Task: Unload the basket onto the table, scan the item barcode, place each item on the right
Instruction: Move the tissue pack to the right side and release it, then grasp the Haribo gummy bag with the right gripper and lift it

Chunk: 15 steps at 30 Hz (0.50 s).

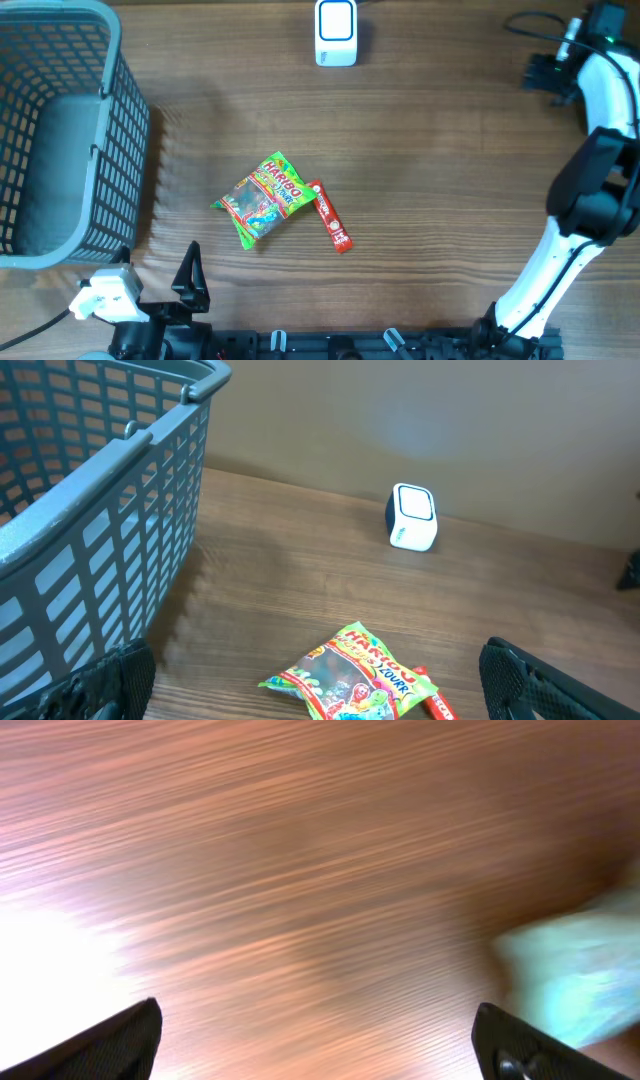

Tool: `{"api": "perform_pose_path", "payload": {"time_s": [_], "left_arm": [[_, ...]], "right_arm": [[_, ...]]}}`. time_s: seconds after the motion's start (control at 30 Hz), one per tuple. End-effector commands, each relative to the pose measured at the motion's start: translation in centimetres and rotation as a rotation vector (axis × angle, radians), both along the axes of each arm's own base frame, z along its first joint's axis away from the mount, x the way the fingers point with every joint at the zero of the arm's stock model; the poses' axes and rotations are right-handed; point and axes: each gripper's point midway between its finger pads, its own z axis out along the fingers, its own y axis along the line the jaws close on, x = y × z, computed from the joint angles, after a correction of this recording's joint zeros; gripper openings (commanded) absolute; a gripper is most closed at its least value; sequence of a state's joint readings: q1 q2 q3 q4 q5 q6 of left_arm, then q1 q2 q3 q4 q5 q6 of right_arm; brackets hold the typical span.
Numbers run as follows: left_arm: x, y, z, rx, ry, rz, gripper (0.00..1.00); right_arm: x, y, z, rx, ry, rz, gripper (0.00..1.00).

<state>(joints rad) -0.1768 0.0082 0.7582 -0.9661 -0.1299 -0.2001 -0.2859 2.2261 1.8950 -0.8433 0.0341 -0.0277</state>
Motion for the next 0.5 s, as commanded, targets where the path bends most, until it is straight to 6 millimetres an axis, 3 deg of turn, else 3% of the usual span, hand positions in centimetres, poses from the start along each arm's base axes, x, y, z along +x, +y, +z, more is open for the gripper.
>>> {"api": "perform_pose_path", "payload": {"time_s": [0.0, 0.07, 0.13, 0.23, 0.33, 0.47], "left_arm": [[0.0, -0.2, 0.0, 0.007, -0.003, -0.016, 1.0], [0.0, -0.2, 0.0, 0.007, -0.003, -0.016, 1.0], [0.0, -0.2, 0.0, 0.007, -0.003, -0.016, 1.0], [0.0, -0.2, 0.0, 0.007, -0.003, -0.016, 1.0], [0.0, -0.2, 0.0, 0.007, -0.003, -0.016, 1.0], [0.0, -0.2, 0.0, 0.007, -0.003, -0.016, 1.0]], "right_arm": [[0.3, 14.0, 6.9, 0.47, -0.105, 0.198, 1.0], [-2.1, 20.3, 7.3, 0.705, 0.008, 0.209, 0.99], [-6.1, 25.9, 6.8, 0.84, 0.215, 0.165, 1.0], [-10.7, 31.3, 5.7, 0.856, 0.438, 0.11, 1.0], [-15.0, 37.8, 4.8, 0.839, 0.567, 0.216, 1.0], [-19.5, 43.1, 3.4, 0.766, 0.701, 0.134, 1.0]]}}
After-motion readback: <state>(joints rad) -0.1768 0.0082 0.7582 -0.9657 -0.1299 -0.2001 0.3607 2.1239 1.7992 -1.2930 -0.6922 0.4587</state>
